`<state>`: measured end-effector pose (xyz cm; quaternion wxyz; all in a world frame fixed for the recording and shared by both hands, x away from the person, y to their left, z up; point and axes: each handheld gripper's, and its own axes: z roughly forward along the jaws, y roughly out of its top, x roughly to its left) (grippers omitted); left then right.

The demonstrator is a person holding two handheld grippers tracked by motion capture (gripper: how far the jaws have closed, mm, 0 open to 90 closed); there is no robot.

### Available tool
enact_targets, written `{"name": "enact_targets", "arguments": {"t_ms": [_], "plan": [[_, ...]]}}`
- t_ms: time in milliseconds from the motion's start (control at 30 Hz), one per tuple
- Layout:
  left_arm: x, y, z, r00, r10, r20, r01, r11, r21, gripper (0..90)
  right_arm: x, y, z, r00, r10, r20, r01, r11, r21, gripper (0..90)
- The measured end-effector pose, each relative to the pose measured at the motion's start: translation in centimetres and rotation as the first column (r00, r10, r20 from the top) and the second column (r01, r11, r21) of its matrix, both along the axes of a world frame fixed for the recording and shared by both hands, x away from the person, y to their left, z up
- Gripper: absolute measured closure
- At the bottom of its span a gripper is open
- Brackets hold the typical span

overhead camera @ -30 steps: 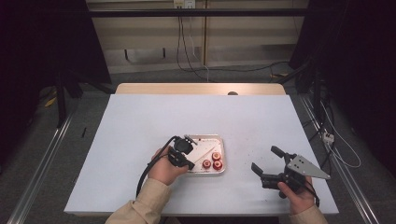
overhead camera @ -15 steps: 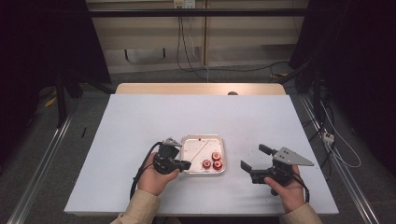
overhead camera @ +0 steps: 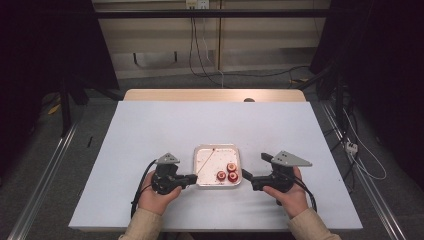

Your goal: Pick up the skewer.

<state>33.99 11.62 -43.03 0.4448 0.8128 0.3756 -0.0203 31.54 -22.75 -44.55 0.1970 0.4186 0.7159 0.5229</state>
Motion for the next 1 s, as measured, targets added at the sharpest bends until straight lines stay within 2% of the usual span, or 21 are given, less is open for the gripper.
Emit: {"name": "enact_targets", "arguments": {"t_ms": [33, 167, 400, 500, 700, 733, 767, 800, 833, 867, 1000], "plan": [[-0.1, 0.0, 0.1, 0.9998, 0.015, 0.012, -0.015, 0.9998, -0.011, 89.4, 0.2, 0.3, 0.1, 1.0000, 0.005, -0.005, -0.005, 1.0000, -0.007, 2.3], [-0.3, 0.4, 0.2, 0.9996, 0.008, 0.027, -0.007, 0.9990, -0.045, 89.3, 0.7, 1.1, 0.4, 0.9997, 0.018, -0.017, -0.019, 0.9997, -0.018, 2.8], [-0.3, 0.6, 0.0, 0.9996, 0.014, 0.025, -0.012, 0.9983, -0.057, 89.3, 1.5, 2.3, 0.9, 0.9984, 0.036, -0.042, -0.037, 0.9991, -0.019, 4.1], [-0.4, 0.6, 0.0, 0.9989, 0.025, 0.040, -0.023, 0.9978, -0.062, 89.4, 1.8, 2.7, 0.9, 0.9978, 0.042, -0.051, -0.044, 0.9987, -0.028, 6.9], [-0.5, 0.7, 0.1, 0.9976, 0.026, 0.064, -0.022, 0.9978, -0.062, 89.3, 2.6, 3.5, 0.9, 0.9928, 0.076, -0.092, -0.078, 0.9969, -0.010, 19.1], [-0.5, 0.7, 0.1, 0.9976, 0.023, 0.065, -0.019, 0.9978, -0.064, 89.3, 2.7, 3.9, 0.8, 0.9875, 0.109, -0.113, -0.111, 0.9938, -0.009, 28.4], [-0.6, 0.6, 0.2, 0.9974, 0.020, 0.069, -0.016, 0.9979, -0.063, 89.3, 2.7, 3.9, 0.8, 0.9875, 0.109, -0.113, -0.111, 0.9938, -0.009, 28.4], [-0.6, 0.6, 0.2, 0.9968, 0.018, 0.078, -0.013, 0.9980, -0.063, 89.3, 2.8, 4.1, 0.7, 0.9842, 0.129, -0.122, -0.130, 0.9915, -0.004, 32.5], [-0.6, 0.6, 0.3, 0.9968, 0.015, 0.079, -0.010, 0.9981, -0.062, 89.3, 2.9, 4.6, 0.5, 0.9758, 0.161, -0.148, -0.164, 0.9864, -0.008, 40.9], [-0.7, 0.6, 0.3, 0.9968, 0.014, 0.079, -0.009, 0.9980, -0.063, 89.3, 2.9, 4.6, 0.5, 0.9758, 0.161, -0.148, -0.164, 0.9864, -0.008, 40.9], [-0.7, 0.8, 0.2, 0.9966, 0.012, 0.081, -0.008, 0.9984, -0.055, 89.3, 3.0, 5.3, -0.1, 0.9635, 0.202, -0.176, -0.208, 0.9779, -0.017, 53.2]]}}
